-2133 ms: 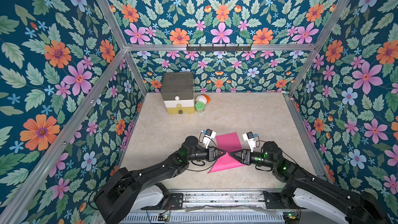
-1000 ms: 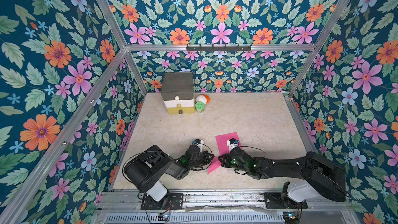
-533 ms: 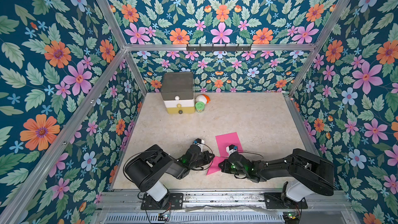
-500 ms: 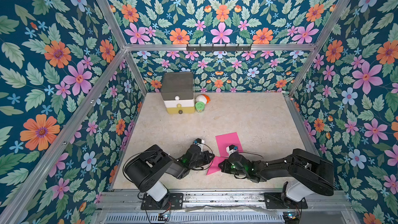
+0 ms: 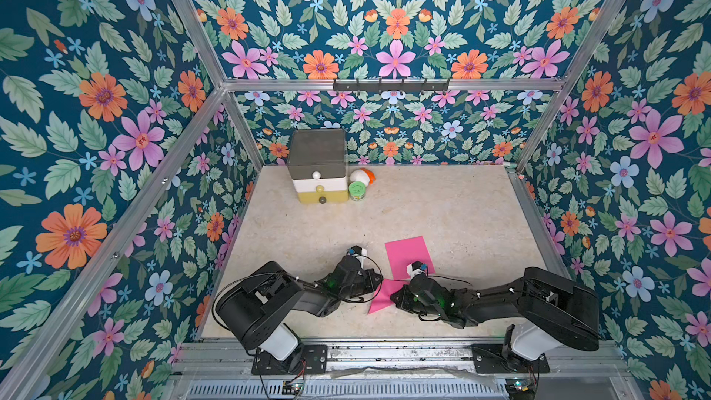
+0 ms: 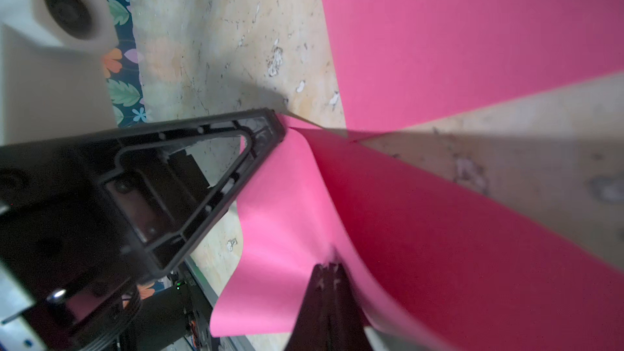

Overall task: Fold the square paper diagonally
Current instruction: Fold the paper at the center of the board.

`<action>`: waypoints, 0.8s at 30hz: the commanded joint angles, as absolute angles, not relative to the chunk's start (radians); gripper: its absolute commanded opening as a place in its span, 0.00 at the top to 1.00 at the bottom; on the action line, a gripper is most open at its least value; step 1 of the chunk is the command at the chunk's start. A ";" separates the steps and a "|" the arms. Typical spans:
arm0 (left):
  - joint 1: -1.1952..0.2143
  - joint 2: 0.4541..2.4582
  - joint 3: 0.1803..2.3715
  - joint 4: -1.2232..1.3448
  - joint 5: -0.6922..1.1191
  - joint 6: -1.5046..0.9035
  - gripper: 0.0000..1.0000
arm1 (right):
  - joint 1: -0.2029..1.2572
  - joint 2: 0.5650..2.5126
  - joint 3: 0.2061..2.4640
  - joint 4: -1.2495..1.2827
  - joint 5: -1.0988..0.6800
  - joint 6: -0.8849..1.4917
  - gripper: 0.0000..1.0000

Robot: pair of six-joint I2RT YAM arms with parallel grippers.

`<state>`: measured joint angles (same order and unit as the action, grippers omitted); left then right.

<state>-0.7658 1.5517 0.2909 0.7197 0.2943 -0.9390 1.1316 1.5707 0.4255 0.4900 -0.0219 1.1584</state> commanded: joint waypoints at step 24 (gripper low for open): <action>-0.798 1.456 0.290 0.544 0.193 -0.898 1.00 | 1.104 1.379 0.327 0.593 0.016 1.242 1.00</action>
